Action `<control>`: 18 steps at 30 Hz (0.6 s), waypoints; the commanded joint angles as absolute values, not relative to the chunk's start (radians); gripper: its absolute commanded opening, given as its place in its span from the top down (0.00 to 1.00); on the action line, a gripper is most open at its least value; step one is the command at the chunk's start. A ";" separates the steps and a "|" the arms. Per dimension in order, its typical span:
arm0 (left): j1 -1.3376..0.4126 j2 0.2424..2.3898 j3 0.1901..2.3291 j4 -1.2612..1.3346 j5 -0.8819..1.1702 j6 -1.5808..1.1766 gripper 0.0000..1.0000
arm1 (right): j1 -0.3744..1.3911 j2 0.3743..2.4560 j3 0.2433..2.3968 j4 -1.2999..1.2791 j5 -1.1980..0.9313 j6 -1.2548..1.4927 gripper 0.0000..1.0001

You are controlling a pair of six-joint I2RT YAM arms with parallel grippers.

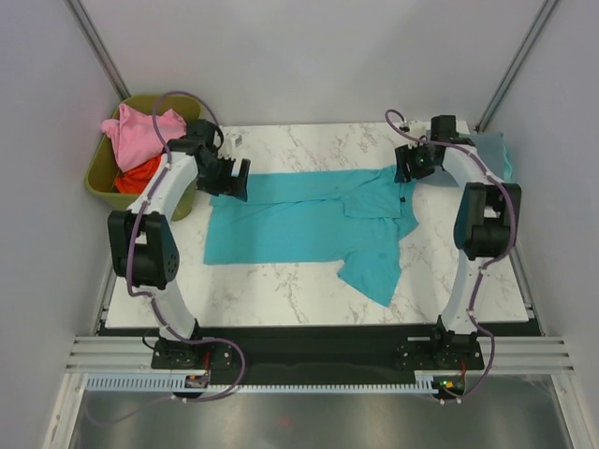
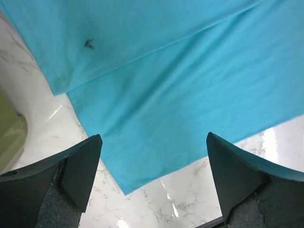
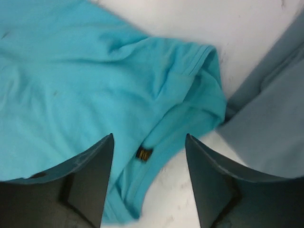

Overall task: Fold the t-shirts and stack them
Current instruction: Fold the tshirt

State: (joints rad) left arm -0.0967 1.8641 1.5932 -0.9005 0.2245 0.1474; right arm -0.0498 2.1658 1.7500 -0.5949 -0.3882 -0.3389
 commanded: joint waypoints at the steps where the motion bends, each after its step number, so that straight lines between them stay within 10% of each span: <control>1: -0.117 1.695 1.626 -0.899 0.307 0.199 0.01 | -0.043 1.837 1.576 -0.539 -0.474 -0.494 0.25; 2: -0.121 1.675 1.606 -0.873 0.304 0.219 0.01 | -0.040 1.791 1.527 -0.540 -0.494 -0.532 0.02; 12: -0.215 1.497 1.349 -0.825 0.282 0.268 0.01 | 0.057 1.531 1.198 -0.725 -0.770 -0.685 0.03; 18: -0.273 1.399 1.224 -0.825 0.282 0.268 0.01 | 0.296 1.288 1.003 -0.795 -0.482 -0.862 0.02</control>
State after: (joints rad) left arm -0.2733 1.4849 1.2404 -0.8387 0.2710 0.2333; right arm 0.1951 1.4784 1.1053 -0.7628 -0.5716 -0.7349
